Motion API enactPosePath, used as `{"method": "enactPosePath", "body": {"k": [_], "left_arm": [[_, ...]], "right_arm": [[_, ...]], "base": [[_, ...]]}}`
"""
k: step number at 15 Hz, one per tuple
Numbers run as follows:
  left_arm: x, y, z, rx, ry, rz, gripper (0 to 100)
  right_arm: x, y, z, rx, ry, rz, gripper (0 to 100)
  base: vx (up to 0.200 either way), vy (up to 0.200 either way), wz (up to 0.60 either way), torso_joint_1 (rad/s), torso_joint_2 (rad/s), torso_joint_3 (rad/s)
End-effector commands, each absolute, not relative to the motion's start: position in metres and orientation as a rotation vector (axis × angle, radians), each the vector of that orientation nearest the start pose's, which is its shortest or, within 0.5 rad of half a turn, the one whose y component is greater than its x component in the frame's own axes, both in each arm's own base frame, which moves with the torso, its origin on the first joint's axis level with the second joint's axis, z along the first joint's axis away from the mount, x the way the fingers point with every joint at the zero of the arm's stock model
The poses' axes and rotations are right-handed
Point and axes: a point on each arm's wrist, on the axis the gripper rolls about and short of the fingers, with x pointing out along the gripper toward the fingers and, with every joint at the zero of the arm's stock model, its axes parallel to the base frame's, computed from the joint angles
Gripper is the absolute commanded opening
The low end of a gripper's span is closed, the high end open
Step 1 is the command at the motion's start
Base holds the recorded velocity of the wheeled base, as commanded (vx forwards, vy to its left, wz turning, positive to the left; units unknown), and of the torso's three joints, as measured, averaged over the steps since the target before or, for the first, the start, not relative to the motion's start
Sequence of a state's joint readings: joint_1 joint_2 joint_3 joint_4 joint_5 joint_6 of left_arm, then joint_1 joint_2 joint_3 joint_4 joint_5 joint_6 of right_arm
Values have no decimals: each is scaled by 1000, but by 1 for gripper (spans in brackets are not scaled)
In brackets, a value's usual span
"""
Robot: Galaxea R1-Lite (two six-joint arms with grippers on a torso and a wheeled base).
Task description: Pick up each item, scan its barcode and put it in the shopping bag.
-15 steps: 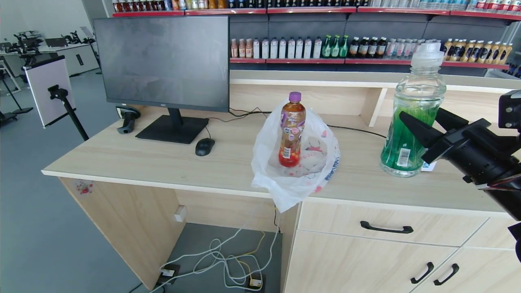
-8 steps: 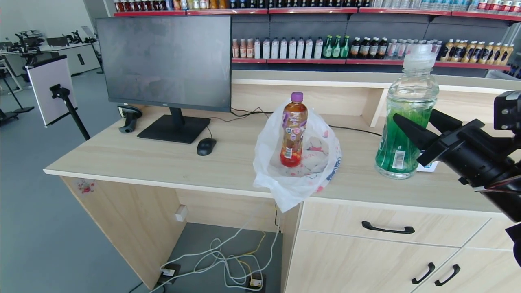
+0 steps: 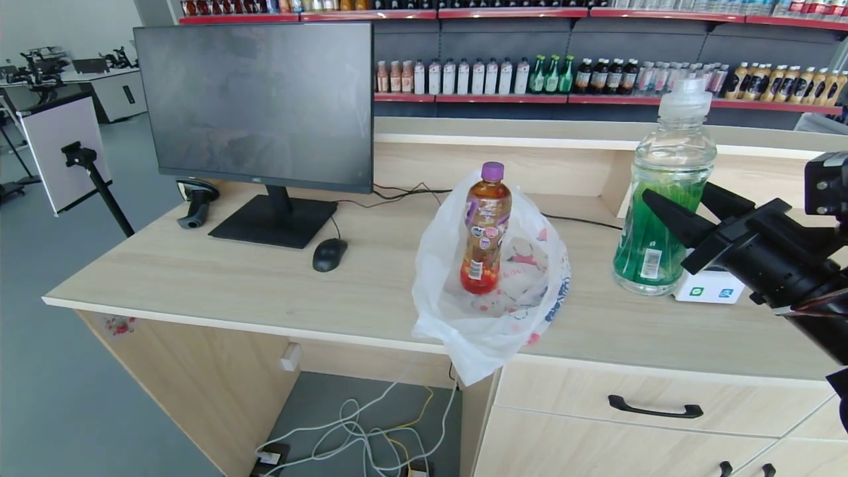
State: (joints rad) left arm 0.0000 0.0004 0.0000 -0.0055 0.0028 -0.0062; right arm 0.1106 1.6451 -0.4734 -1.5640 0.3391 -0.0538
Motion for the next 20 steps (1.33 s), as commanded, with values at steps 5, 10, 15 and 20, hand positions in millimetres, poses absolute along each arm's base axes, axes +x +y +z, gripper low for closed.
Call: {"method": "enactPosePath", "body": {"k": [5,10,15,20], "left_arm": [[-23,0,76,-9,-6,3,100],[-23,0,76,-8,-6,3,100],[-23,0,76,-9,-6,3,100],[-23,0,76,-9,-8,3,100]], "right_arm": [[254,36,206,-97,-410,434,0],[277,40,196,-94,-380,441,0],[300,73,188,-75,-381,536,0],[318,90,176,-67,-362,577,0]], "base": [[0,0,0,0,0,0],[0,0,0,0,0,0],[0,0,0,0,0,0],[0,0,0,0,0,0]]}}
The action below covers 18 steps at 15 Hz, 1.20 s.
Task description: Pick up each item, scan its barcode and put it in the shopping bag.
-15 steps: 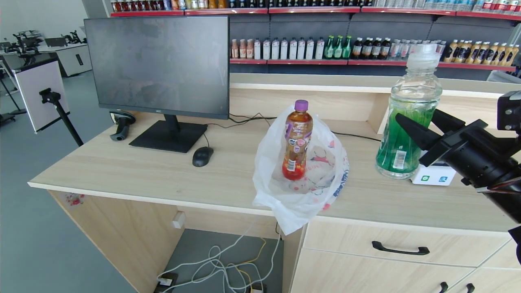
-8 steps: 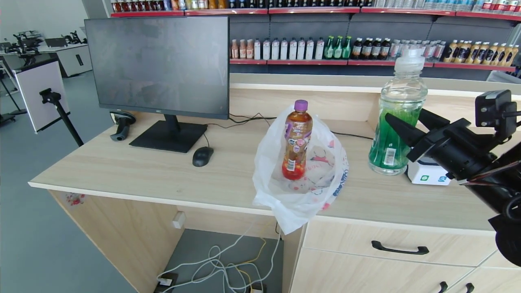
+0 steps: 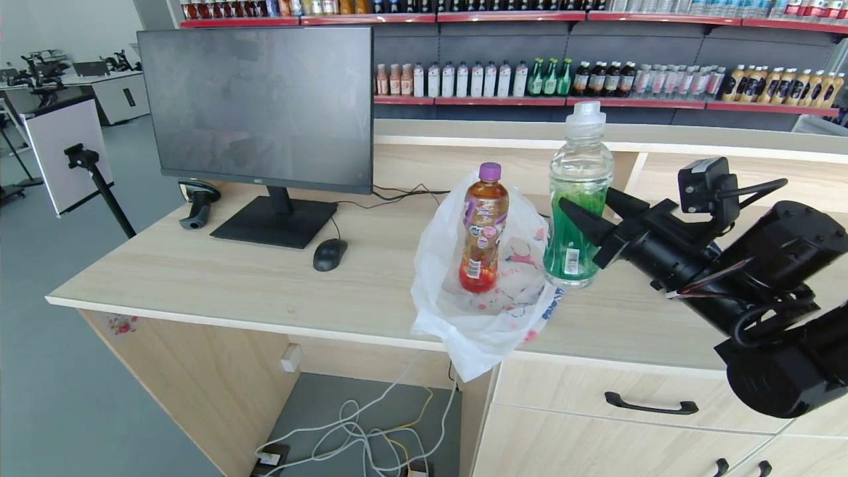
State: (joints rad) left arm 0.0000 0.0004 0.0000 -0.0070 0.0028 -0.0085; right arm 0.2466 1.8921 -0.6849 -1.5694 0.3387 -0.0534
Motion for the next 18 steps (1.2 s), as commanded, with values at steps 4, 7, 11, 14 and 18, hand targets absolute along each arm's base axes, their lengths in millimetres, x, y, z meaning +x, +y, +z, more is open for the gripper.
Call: {"method": "enactPosePath", "body": {"k": [4,7,11,14,18], "left_arm": [[-23,0,76,-8,-8,3,100],[-23,0,76,-6,-8,3,100],[-23,0,76,-6,-8,3,100],[-23,0,76,-6,-8,3,100],[-23,0,76,-8,-8,3,100]], "right_arm": [[331,93,170,-67,-361,575,0],[340,99,167,-67,-370,585,0],[343,101,173,-67,-396,587,0],[349,104,170,-65,-396,590,0],[360,106,166,-64,-406,588,0]], "base": [[0,0,0,0,0,0],[0,0,0,0,0,0],[0,0,0,0,0,0],[0,0,0,0,0,0],[0,0,0,0,0,0]]}}
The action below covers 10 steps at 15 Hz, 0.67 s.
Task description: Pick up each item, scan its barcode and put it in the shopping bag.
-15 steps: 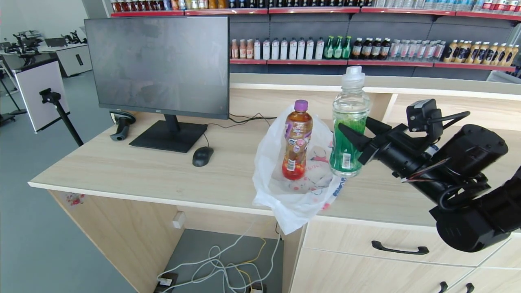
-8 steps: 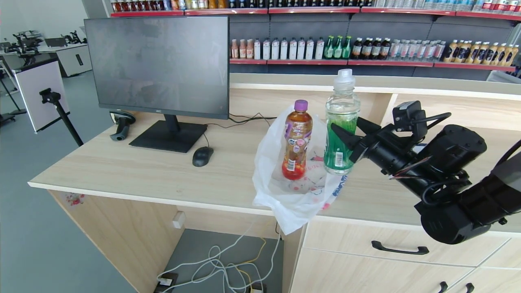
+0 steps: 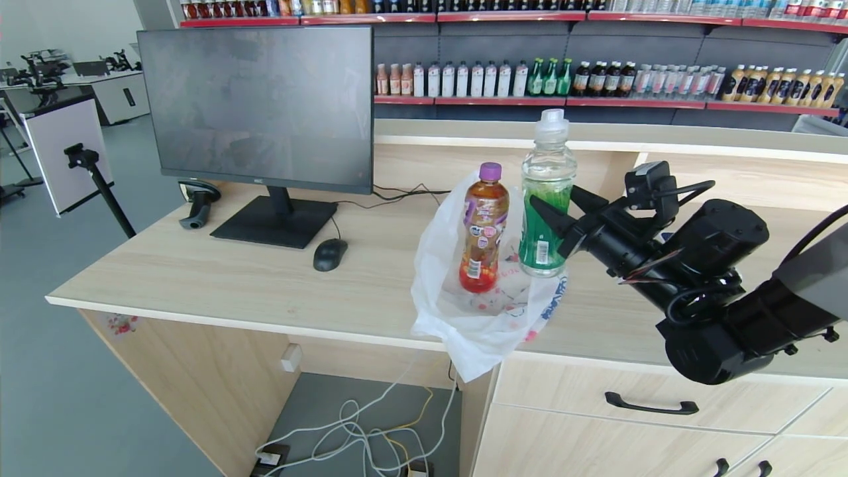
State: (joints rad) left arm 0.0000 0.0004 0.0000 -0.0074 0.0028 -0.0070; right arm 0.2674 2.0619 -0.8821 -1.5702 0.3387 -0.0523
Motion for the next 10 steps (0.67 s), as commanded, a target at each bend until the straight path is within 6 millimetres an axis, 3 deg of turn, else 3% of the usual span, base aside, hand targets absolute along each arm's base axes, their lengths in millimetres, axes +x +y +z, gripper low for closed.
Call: {"method": "enactPosePath", "body": {"k": [1,10], "left_arm": [[-23,0,76,-8,-8,3,100],[-23,0,76,-8,-8,3,100]], "right_arm": [[362,107,167,-64,-413,589,0],[376,119,163,-60,-434,607,0]], "base": [[0,0,0,0,0,0],[0,0,0,0,0,0]]}}
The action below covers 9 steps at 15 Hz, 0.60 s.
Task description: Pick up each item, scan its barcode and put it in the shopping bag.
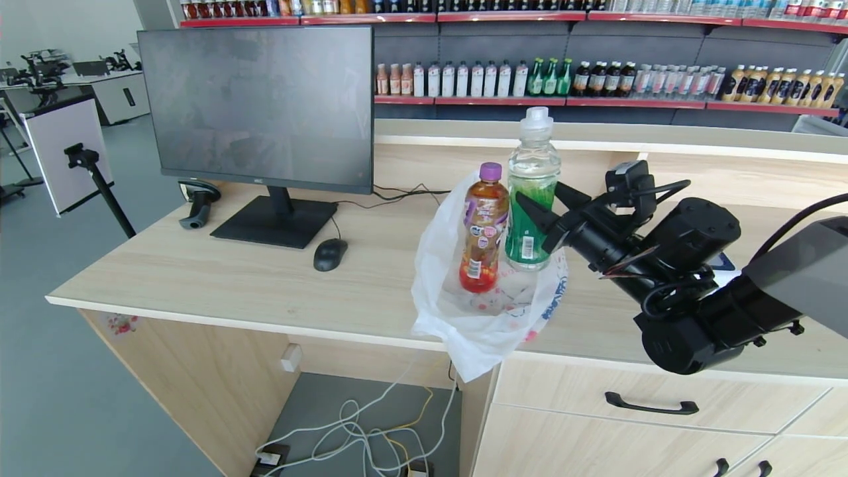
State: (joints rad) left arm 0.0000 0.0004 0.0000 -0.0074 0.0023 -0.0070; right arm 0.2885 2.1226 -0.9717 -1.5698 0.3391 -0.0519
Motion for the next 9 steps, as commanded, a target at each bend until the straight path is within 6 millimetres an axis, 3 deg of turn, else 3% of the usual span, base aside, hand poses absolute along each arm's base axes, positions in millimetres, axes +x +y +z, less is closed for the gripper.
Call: {"method": "enactPosePath", "body": {"k": [1,9], "left_arm": [[-23,0,76,-8,-8,3,100],[-23,0,76,-8,-8,3,100]], "right_arm": [[378,119,162,-61,-435,606,0],[384,120,156,-40,-422,609,0]], "base": [[0,0,0,0,0,0],[0,0,0,0,0,0]]}}
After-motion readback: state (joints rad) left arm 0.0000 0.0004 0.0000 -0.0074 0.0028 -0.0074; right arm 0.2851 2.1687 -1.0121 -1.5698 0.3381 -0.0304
